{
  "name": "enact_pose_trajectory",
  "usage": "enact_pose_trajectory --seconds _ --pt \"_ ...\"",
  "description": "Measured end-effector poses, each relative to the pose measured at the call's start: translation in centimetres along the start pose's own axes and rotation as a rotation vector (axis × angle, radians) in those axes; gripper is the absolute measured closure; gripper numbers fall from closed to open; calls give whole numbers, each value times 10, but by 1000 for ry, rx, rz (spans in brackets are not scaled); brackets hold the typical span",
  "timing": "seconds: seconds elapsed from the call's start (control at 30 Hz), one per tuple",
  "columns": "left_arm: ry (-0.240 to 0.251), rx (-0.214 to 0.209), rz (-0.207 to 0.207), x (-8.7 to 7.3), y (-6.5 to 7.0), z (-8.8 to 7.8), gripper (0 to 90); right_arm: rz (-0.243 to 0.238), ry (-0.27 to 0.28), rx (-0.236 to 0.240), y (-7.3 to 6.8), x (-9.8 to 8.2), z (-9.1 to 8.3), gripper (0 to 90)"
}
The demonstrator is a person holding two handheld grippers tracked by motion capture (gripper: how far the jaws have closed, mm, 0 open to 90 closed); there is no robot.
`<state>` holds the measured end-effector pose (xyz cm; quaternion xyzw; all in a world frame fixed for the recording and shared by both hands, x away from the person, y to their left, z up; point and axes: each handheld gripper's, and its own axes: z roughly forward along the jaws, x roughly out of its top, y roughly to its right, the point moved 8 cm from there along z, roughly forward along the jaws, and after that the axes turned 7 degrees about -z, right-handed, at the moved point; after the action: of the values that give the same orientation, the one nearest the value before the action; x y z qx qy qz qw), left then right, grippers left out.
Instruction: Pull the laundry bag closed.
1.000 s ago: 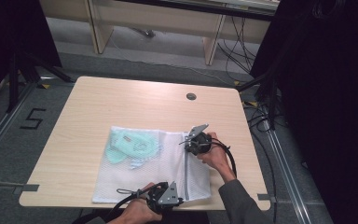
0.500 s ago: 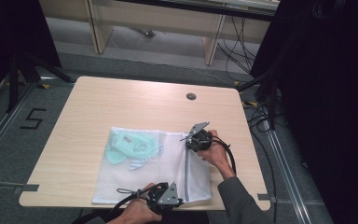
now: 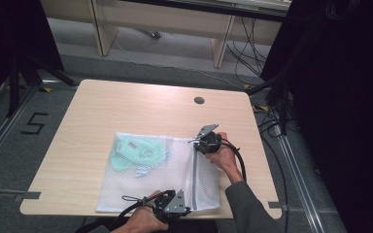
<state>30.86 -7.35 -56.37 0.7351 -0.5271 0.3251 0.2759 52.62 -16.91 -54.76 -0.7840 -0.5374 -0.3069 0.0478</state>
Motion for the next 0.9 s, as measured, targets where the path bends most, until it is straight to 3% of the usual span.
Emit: enact_pose_trajectory --seconds 0.33,0.4,0.53,0.77,0.9 --pt "2 -1 3 0 0 -1 893 15 11 -32 8 3 4 866" --pt "0 8 23 -1 1 0 894 43 12 -41 9 2 3 866" --pt "-1 6 10 -1 1 1 894 27 12 -49 11 3 4 867" --pt "-12 -2 23 -1 0 -1 895 45 19 -60 15 4 6 867" --pt "-6 5 1 -3 -3 -1 895 55 13 -74 16 4 6 867"
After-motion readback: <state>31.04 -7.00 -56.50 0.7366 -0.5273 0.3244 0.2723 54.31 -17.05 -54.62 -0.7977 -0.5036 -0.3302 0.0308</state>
